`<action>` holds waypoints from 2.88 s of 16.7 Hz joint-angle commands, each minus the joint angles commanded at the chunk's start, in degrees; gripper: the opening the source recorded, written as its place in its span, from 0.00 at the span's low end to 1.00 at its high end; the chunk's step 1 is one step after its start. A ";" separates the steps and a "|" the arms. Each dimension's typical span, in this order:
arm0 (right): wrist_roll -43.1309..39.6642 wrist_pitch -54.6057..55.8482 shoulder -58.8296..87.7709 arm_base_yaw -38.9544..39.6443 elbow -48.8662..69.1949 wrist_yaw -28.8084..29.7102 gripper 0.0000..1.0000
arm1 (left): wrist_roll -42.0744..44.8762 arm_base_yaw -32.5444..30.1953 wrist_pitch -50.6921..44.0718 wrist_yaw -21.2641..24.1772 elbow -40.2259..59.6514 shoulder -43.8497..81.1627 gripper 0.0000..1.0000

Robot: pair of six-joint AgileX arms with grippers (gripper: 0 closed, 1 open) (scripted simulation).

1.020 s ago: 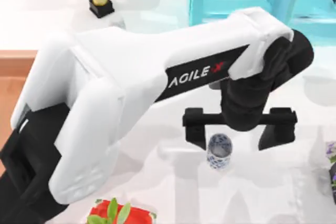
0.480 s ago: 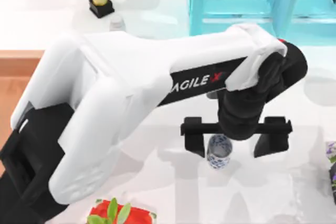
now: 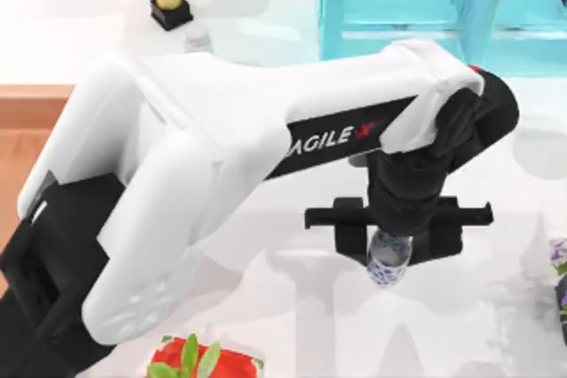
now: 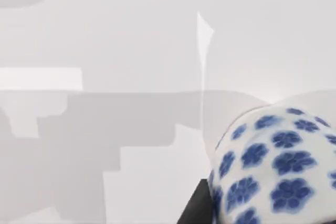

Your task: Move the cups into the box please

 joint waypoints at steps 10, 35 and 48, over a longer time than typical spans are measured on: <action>0.00 0.00 0.00 0.00 0.00 0.00 1.00 | 0.00 0.00 0.00 0.00 0.00 0.00 0.00; 0.00 0.00 0.00 0.00 0.00 0.00 1.00 | 25.20 25.09 -11.85 -0.73 -12.45 -23.25 0.00; 0.00 0.00 0.00 0.00 0.00 0.00 1.00 | 69.62 70.08 -15.23 -0.28 -18.83 -33.75 0.00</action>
